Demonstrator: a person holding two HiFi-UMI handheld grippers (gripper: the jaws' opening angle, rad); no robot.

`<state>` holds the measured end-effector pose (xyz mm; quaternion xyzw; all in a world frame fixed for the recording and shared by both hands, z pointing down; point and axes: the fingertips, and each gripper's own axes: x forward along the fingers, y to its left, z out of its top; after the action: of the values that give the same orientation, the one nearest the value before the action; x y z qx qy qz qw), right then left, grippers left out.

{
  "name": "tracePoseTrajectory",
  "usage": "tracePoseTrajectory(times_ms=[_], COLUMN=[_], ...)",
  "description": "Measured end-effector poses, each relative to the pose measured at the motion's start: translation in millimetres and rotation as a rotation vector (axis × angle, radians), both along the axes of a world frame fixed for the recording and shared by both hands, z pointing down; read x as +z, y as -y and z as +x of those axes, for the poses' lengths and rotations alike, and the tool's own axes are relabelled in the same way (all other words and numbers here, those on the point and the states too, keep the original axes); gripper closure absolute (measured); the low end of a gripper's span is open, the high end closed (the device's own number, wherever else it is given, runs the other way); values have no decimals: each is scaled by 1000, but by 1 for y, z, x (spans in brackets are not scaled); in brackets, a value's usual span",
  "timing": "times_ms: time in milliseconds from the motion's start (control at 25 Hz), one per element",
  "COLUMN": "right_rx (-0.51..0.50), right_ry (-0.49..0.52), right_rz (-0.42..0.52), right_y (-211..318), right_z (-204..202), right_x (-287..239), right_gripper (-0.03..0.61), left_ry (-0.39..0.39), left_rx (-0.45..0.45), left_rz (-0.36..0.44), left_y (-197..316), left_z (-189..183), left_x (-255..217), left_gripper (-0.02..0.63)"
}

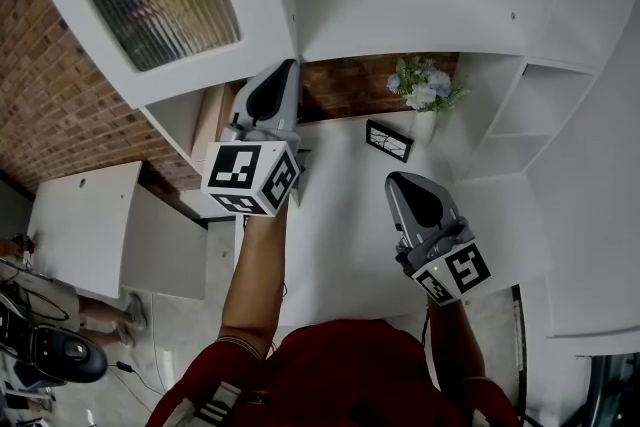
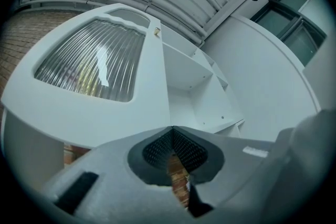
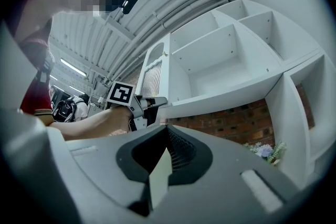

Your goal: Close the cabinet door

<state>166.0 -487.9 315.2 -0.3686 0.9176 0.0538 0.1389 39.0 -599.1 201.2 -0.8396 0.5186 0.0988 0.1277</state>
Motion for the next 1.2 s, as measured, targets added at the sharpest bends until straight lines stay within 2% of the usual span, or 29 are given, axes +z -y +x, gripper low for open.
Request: tracePoseTrajectory(times_ms=[800,1200], right_rx=[11,2], right_ry=[-4,-5], right_rz=[26,69], right_y=[-16,-24], right_z=[-3,-6], right_x=[-10,-30], right_gripper=[565,565], left_ry=[0,24], left_rx=[6,165], left_rz=[-42,-59], left_y=[-12,-69], left_z=[-6,32], left_x=[11,46], left_gripper=[597,606])
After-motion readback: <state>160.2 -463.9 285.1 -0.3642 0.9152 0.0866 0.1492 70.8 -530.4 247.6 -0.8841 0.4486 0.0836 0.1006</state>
